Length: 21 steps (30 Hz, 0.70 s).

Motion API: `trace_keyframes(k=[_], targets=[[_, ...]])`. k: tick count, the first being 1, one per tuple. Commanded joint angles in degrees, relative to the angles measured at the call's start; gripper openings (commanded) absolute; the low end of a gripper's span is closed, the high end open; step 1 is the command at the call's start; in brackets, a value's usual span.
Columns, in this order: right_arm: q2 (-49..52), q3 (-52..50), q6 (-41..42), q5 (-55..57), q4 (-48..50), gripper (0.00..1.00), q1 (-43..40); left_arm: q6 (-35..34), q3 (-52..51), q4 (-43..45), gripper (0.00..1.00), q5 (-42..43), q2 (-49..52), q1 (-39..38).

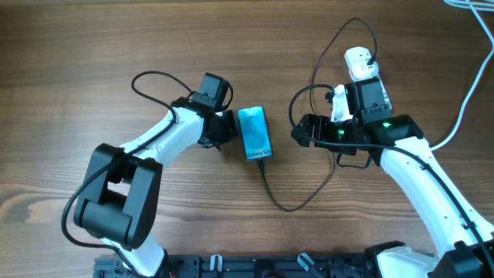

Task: Plug charger to phone and switch on socket
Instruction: 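Release the plug with the right gripper and set the phone down with left, then move the right gripper to the white power strip's switches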

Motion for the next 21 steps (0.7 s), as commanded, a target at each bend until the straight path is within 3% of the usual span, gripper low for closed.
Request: trace_keyframes(k=[1, 3, 4, 6, 7, 8, 9, 14, 16, 21], targets=[[0.6, 1.2, 2.3, -0.2, 0.1, 1.0, -0.2, 0.0, -0.3, 0.0, 0.08, -5.3, 0.6, 0.9], [0.6, 1.2, 7.4, -0.3, 0.1, 1.0, -0.2, 0.1, -0.3, 0.0, 0.17, -6.5, 0.6, 1.9], [0.6, 1.2, 8.7, -0.3, 0.1, 1.0, -0.2, 0.1, -0.3, 0.0, 0.28, -7.6, 0.6, 2.4], [0.6, 1.2, 9.6, -0.1, 0.5, 1.0, -0.2, 0.1, -0.3, -0.4, 0.59, -10.4, 0.6, 3.4], [0.6, 1.2, 9.6, 0.5, 0.6, 1.0, -0.2, 0.1, -0.3, -0.9, 0.7, -11.2, 0.6, 3.8], [0.6, 1.2, 9.6, 1.2, 0.6, 1.0, -0.2, 0.2, -0.3, -1.2, 0.91, -11.4, 0.6, 4.0], [0.6, 1.2, 9.6, 2.4, 0.5, 1.0, -0.2, 0.2, -0.3, -2.0, 1.0, -11.5, 0.6, 4.1], [0.6, 1.2, 10.0, 3.7, -1.5, 1.0, -0.2, 0.2, -0.3, -1.9, 1.0, -11.4, 0.6, 4.1], [0.6, 1.2, 13.9, 6.6, -3.1, 1.0, -0.2, 0.0, -0.3, -0.4, 1.0, -9.9, 0.6, 4.0], [0.6, 4.0, 16.0, 10.0, -12.3, 0.99, -1.6, 0.0, -0.3, 1.6, 1.0, -9.7, 0.6, 4.0]])
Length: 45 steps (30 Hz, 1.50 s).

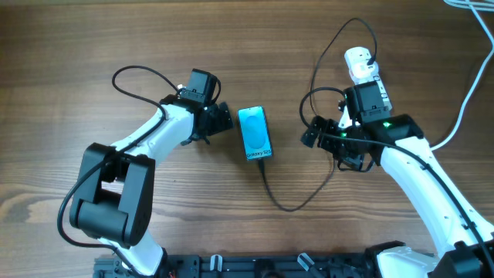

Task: Plug charger to phone and switch on socket
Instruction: 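Move the right gripper to the white power strip's switches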

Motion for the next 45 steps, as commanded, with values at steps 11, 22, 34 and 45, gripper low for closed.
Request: trace_keyframes(k=[11, 22, 34, 45], targets=[[0.8, 17.7, -6.3, 7.8, -19.2, 0.99, -16.7, -0.2, -0.3, 4.4, 1.0, 0.2, 0.6, 0.0], [19.1, 38.8, -14.6, 10.2, -31.4, 1.0, -21.8, -0.2, -0.3, 4.4, 1.0, 0.2, 0.6, 0.0], [30.4, 38.2, -15.6, 15.8, -26.4, 1.0, -22.0, -0.2, -0.3, 4.4, 1.0, 0.2, 0.6, 0.0], [35.1, 38.2, -13.4, 17.7, -10.2, 1.0, -28.0, -0.2, -0.3, 4.4, 1.0, 0.2, 0.6, 0.0]])
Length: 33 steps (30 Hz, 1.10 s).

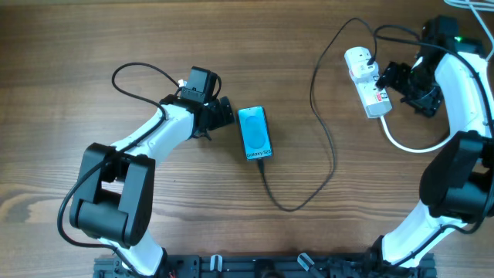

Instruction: Plug charger to phone and switch on socket

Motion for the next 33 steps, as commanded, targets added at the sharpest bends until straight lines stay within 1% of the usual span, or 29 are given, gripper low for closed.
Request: trace_keyframes(k=[1, 3, 6, 10, 14, 20, 24, 33], targets=[[3.2, 0.3, 1.9, 1.7, 2.8, 1.0, -2.6, -0.2, -0.3, 0.2, 1.0, 0.0, 0.6, 0.0], [5.0, 0.3, 3.3, 1.4, 4.5, 1.0, -3.5, -0.2, -0.3, 0.2, 1.0, 0.0, 0.6, 0.0], [8.0, 0.3, 3.3, 0.9, 7.5, 1.0, -3.6, -0.2, -0.3, 0.2, 1.0, 0.0, 0.6, 0.0], [11.7, 0.3, 3.3, -3.2, 10.4, 1.0, -3.6, -0.2, -0.3, 0.2, 1.0, 0.0, 0.6, 0.0], [13.8, 0.3, 3.3, -3.2, 12.8, 1.0, -3.5, -0.2, -0.3, 0.2, 1.0, 0.0, 0.6, 0.0], [15.1, 0.3, 3.4, -3.4, 16.2, 1.0, -3.5, -0.2, -0.3, 0.2, 1.0, 0.0, 0.6, 0.0], [15.1, 0.3, 3.3, -6.4, 18.3, 1.0, -3.5, -0.2, -0.3, 0.2, 1.0, 0.0, 0.6, 0.0], [15.1, 0.3, 3.4, -6.4, 20.6, 1.0, -3.3, -0.2, -0.3, 0.2, 1.0, 0.0, 0.6, 0.0]])
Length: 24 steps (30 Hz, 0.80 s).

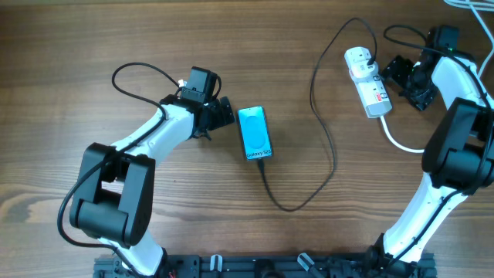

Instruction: Plug charger to phone and switch on socket

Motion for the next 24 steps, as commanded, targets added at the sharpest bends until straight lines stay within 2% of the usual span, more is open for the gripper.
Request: trace_keyframes(k=[1, 8, 24], targets=[[1.6, 0.3, 0.2, -1.2, 0.3, 1.0, 0.4, -0.2, -0.3, 0.2, 1.0, 0.0, 0.5, 0.0], [1.6, 0.3, 0.1, -5.6, 1.2, 1.0, 0.5, -0.2, -0.3, 0.2, 1.0, 0.0, 0.5, 0.0], [1.6, 0.3, 0.0, -5.6, -1.7, 1.0, 0.6, -0.2, -0.3, 0.2, 1.0, 0.0, 0.5, 0.0]])
